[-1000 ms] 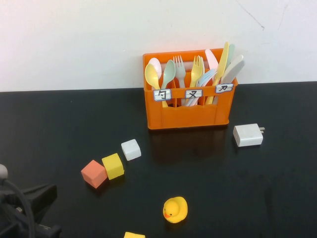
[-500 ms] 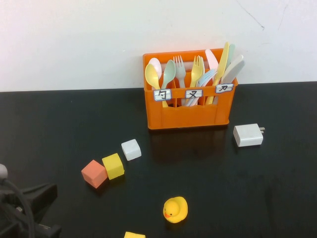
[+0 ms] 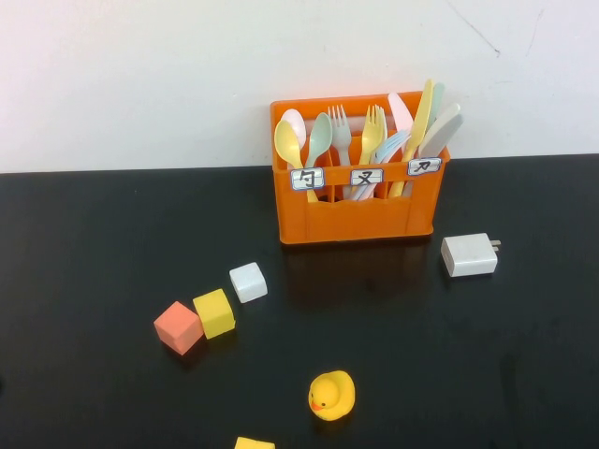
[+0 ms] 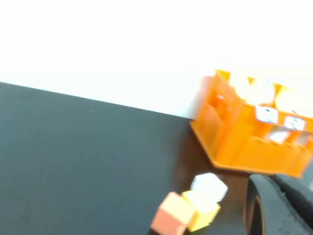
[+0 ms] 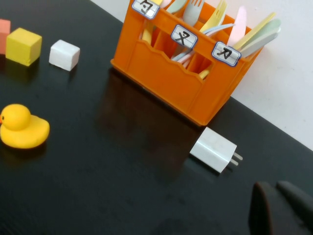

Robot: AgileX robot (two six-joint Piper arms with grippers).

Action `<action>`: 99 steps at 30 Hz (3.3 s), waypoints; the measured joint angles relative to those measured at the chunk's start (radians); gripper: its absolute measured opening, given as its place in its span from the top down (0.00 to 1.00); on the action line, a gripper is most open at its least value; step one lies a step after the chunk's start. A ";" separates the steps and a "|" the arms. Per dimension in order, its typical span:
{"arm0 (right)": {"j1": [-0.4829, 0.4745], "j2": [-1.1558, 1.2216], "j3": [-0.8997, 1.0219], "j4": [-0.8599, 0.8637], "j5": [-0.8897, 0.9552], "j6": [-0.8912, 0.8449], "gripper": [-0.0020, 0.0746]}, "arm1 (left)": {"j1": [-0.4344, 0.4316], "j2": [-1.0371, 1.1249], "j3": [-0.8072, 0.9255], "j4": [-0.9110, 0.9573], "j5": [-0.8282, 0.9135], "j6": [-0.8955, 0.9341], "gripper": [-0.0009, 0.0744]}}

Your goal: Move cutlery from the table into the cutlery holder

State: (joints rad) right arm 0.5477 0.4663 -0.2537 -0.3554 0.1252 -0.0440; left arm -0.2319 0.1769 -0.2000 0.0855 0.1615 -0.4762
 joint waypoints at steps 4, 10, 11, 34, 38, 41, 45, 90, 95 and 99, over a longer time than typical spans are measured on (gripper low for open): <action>0.000 0.000 0.000 0.000 0.000 0.000 0.98 | 0.129 -0.099 0.108 -0.099 -0.007 0.000 0.99; 0.000 0.000 0.000 0.000 0.000 0.000 0.98 | 0.250 -0.182 0.220 -0.133 0.012 -0.025 0.99; 0.000 0.000 0.000 0.000 0.000 0.000 0.98 | 0.256 -0.185 0.220 -0.133 0.021 -0.024 0.99; 0.000 0.000 0.000 0.000 0.002 0.000 0.98 | 0.135 -0.186 0.218 -0.100 0.151 0.112 0.99; 0.000 0.000 0.000 0.000 0.002 0.000 0.98 | 0.135 -0.186 0.218 -0.100 0.151 0.113 0.99; 0.000 0.000 0.000 0.000 0.002 0.000 0.98 | 0.135 -0.186 0.218 -0.100 0.151 0.113 0.99; 0.000 0.000 0.000 0.000 0.002 0.000 0.98 | 0.135 -0.186 0.218 -0.100 0.151 0.114 0.99; -0.046 -0.041 0.000 -0.004 0.005 -0.002 0.98 | 0.135 -0.186 0.218 -0.113 0.154 0.342 0.99; -0.220 -0.115 0.037 0.011 0.009 -0.002 0.98 | 0.135 -0.186 0.218 -0.113 0.154 0.342 0.99; -0.370 -0.199 0.120 0.064 -0.042 -0.002 0.98 | 0.135 -0.186 0.218 -0.113 0.154 0.342 0.99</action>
State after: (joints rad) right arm 0.1777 0.2669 -0.1336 -0.2912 0.0828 -0.0459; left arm -0.0969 -0.0095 0.0181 -0.0279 0.3153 -0.1342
